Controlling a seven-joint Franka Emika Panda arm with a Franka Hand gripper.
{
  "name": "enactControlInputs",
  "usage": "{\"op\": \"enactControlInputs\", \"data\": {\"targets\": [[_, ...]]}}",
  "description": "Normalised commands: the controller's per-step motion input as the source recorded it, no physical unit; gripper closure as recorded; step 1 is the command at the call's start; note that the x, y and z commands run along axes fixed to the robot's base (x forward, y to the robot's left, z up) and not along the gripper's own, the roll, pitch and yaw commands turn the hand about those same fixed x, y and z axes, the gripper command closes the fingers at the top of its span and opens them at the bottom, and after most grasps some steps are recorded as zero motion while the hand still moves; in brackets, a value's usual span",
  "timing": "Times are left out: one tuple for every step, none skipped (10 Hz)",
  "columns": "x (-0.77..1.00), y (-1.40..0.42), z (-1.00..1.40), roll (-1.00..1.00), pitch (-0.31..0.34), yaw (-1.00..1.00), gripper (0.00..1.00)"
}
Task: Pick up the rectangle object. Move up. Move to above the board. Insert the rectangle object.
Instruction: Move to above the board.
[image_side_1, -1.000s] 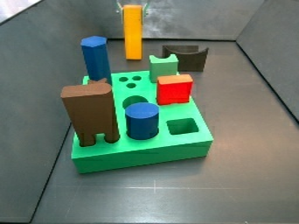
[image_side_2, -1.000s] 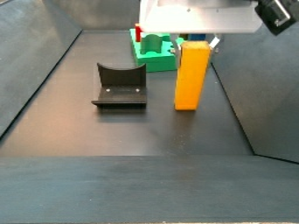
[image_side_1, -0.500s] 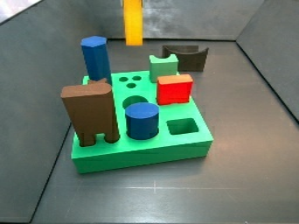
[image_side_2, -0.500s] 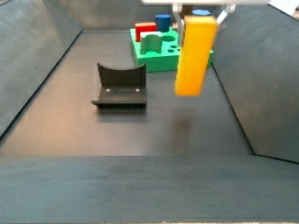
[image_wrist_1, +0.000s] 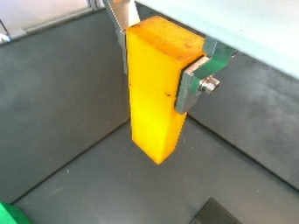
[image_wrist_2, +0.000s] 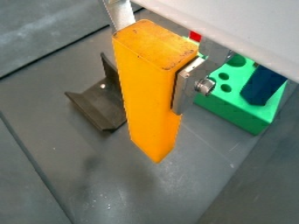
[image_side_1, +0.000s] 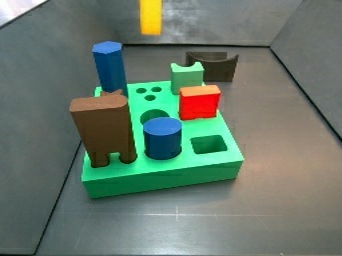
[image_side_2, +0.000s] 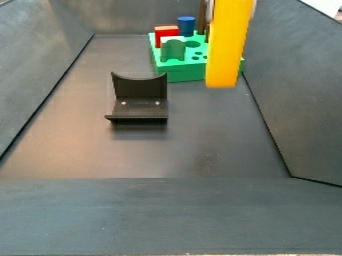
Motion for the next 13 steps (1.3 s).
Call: {"op": "enactControlInputs", "data": {"targets": [[0.01, -0.06, 1.0, 0.08, 0.088, 0.02, 1.0], [0.01, -0.06, 1.0, 0.07, 0.085, 0.02, 1.0], [0.02, -0.06, 1.0, 0.08, 0.085, 0.02, 1.0], [0.02, -0.05, 1.0, 0.08, 0.088, 0.02, 1.0], [0.02, -0.04, 1.0, 0.07, 0.084, 0.02, 1.0], [0.01, -0.03, 0.87, 0.07, 0.082, 0.02, 1.0], [0.01, -0.03, 0.71, 0.07, 0.079, 0.02, 1.0], [0.01, -0.02, 0.55, 0.07, 0.083, 0.02, 1.0], [0.01, -0.02, 0.39, 0.07, 0.083, 0.02, 1.0], [0.01, -0.01, 0.17, 0.07, 0.084, 0.02, 1.0], [0.17, -1.0, -0.03, -0.08, 0.1, -0.18, 1.0], [0.17, -1.0, -0.04, -0.06, 0.094, -0.15, 1.0], [0.17, -1.0, -0.04, -0.05, 0.09, -0.1, 1.0]]}}
